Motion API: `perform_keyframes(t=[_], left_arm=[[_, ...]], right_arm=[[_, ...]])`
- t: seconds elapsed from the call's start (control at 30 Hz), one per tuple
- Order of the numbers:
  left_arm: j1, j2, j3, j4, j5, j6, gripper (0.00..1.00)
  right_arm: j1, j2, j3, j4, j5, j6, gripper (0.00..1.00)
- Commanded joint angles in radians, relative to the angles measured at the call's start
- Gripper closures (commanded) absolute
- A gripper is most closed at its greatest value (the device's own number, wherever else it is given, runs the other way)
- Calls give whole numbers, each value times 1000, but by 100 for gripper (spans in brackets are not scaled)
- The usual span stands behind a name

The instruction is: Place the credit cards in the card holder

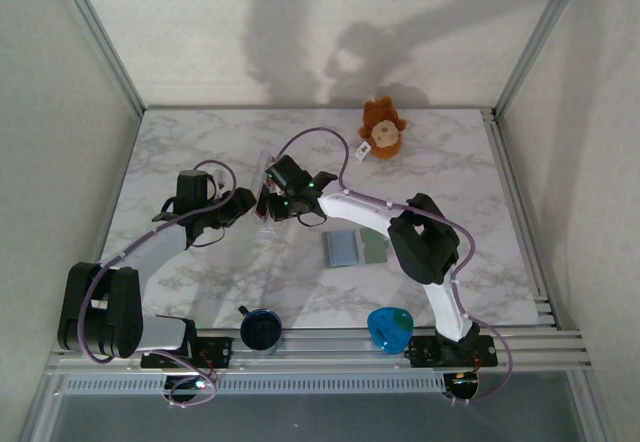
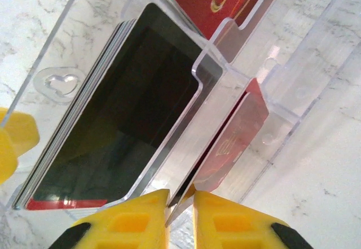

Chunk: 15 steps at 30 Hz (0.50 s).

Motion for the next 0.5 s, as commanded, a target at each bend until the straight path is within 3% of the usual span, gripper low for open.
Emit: perform_keyframes(t=[0.0,0.23,0.47], left_arm=[[8,7,13,-12,4,9,51],[8,2,20,-17,5,12,52],[8,2,14,-10,5,7,52]], right_arm=[[13,-47,-11,-18,-33,-5,89],[13,-95,-1,-48,-68,1,98],[17,-110,33,-97,-76,-2,100]])
